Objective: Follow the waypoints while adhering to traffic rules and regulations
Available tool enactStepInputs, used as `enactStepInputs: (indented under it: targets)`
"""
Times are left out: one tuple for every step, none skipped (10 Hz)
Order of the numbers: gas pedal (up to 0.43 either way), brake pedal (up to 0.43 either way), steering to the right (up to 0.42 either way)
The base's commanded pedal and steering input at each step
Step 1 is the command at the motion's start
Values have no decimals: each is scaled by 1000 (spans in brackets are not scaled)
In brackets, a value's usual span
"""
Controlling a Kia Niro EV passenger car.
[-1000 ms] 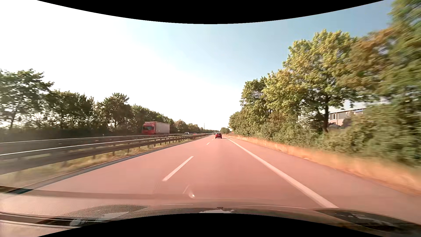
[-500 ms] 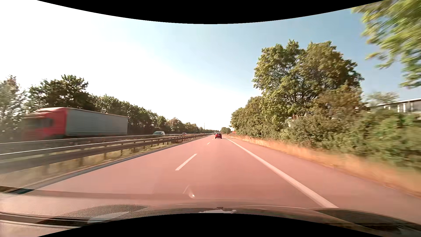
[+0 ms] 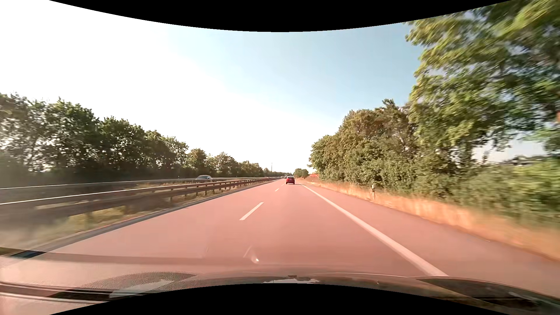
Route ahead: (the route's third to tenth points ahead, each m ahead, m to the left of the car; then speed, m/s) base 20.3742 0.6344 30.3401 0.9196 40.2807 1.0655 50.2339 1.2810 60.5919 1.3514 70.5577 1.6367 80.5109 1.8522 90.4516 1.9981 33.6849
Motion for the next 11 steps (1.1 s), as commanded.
enactStepInputs:
  targets:
    - [189, 6, 0]
    - [189, 6, 0]
    - [189, 6, 0]
    - [189, 6, -1]
    - [189, 6, -1]
    - [197, 6, -1]
    - [220, 6, -1]
    - [240, 6, -2]
    - [248, 6, -3]
    - [260, 6, -2]
    - [280, 6, -2]
